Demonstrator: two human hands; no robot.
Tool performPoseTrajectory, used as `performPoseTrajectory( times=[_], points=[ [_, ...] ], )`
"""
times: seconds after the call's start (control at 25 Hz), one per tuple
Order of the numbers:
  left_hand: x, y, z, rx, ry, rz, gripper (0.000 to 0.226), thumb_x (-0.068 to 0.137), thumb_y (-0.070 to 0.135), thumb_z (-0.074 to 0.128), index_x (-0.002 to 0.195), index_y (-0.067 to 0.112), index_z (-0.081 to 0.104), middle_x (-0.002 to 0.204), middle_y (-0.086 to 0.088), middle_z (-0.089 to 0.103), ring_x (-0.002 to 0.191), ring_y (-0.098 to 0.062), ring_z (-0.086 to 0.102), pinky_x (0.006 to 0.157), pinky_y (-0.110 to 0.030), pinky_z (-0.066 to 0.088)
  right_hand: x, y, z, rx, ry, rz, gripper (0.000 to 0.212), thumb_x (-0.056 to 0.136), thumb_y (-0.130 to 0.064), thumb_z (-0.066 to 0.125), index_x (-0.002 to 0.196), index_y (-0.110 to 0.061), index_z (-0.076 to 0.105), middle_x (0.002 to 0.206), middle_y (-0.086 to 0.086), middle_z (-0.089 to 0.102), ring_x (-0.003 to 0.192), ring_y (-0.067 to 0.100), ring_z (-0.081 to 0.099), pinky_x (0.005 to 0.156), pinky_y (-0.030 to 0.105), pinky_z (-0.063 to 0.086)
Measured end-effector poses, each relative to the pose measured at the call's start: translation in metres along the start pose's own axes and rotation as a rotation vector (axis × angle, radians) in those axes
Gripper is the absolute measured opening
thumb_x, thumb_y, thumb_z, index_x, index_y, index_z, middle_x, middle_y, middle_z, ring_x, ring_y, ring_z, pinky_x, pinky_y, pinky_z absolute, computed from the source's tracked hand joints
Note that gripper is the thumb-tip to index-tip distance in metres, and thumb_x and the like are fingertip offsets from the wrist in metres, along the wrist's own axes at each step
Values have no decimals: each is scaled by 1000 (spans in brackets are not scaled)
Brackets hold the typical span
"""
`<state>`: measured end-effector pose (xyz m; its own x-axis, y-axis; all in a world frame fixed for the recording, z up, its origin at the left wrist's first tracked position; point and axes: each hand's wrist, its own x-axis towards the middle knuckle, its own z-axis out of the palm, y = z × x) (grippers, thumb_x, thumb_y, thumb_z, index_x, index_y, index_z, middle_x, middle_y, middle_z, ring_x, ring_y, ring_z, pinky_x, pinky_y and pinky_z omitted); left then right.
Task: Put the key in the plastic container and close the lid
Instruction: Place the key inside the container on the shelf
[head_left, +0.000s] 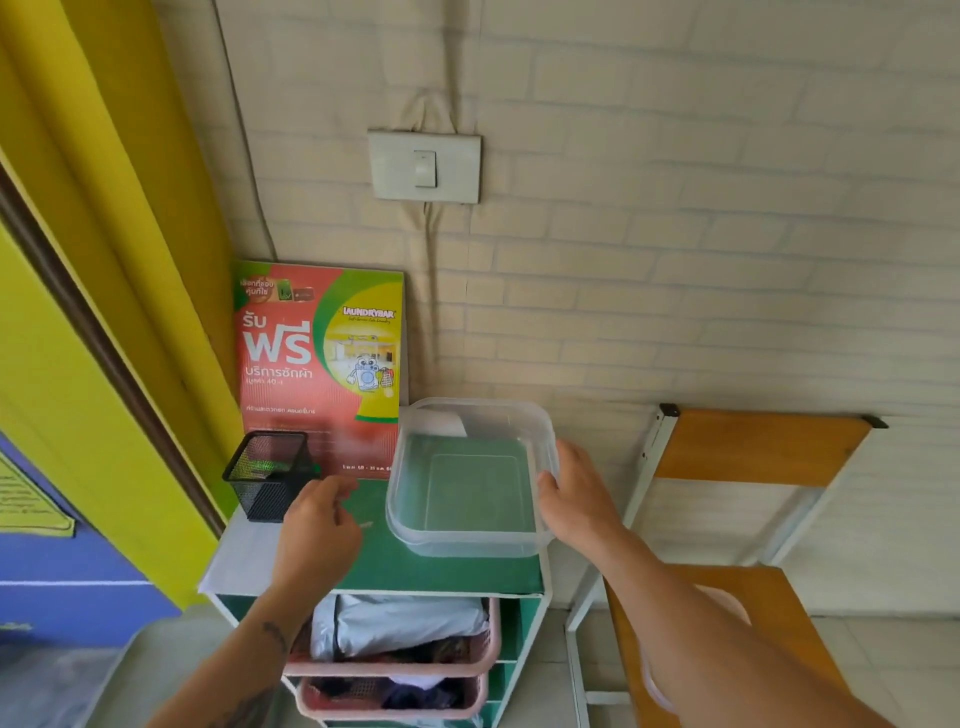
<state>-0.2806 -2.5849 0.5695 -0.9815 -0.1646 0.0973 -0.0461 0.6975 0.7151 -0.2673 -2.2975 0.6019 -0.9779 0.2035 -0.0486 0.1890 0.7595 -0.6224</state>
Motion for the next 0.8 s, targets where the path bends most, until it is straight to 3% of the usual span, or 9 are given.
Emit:
performPoseTrajectory(
  times=[0.08, 0.16, 0.24, 0.32, 0.6, 0.8],
  points=[
    [2, -19, 5, 141, -120, 26, 45, 82, 0, 52, 125, 13, 62, 124, -7, 60, 112, -29, 55, 97, -44, 49, 3, -2, 7, -72, 36, -27, 46, 102, -19, 35, 146, -14, 26, 148, 4, 34, 119, 20, 48, 92, 30, 41],
    [5, -30, 11, 267, -222, 51, 48, 84, 9, 56, 131, 18, 58, 129, -4, 55, 116, -29, 49, 99, -46, 47, 6, -2, 15, -153, 22, -43, 51, 102, -19, 34, 150, -15, 18, 158, 7, 22, 138, 27, 38, 105, 38, 40],
    [8, -38, 15, 369, -250, 95, 46, 85, 15, 59, 131, 22, 58, 125, -2, 56, 110, -26, 48, 96, -44, 48, 6, -1, 21, -226, -14, -39, 60, 103, -16, 36, 156, -14, 8, 165, 5, 3, 149, 26, 18, 115, 38, 27],
    [11, -41, 17, 392, -222, 122, 39, 86, 13, 59, 123, 20, 64, 116, -2, 58, 103, -24, 49, 90, -42, 51, 6, -3, 23, -251, -7, -41, 63, 102, -13, 38, 156, -13, 6, 166, 5, -4, 150, 23, 12, 116, 35, 23],
    [13, -48, 21, 298, -150, 188, 25, 82, 2, 52, 101, 11, 67, 97, -6, 62, 86, -28, 59, 71, -42, 56, 11, 2, 27, -180, 52, -36, 57, 101, -8, 39, 155, -9, 18, 165, 0, 5, 150, 19, 16, 115, 29, 21],
    [23, -26, 19, 25, -34, 56, 26, 85, -2, 51, 101, 7, 70, 99, -9, 63, 85, -29, 59, 76, -40, 53, 14, 1, 24, -147, 82, -27, 61, 93, 7, 44, 151, -8, 31, 163, -2, 16, 145, 19, 28, 109, 30, 32]
  ],
)
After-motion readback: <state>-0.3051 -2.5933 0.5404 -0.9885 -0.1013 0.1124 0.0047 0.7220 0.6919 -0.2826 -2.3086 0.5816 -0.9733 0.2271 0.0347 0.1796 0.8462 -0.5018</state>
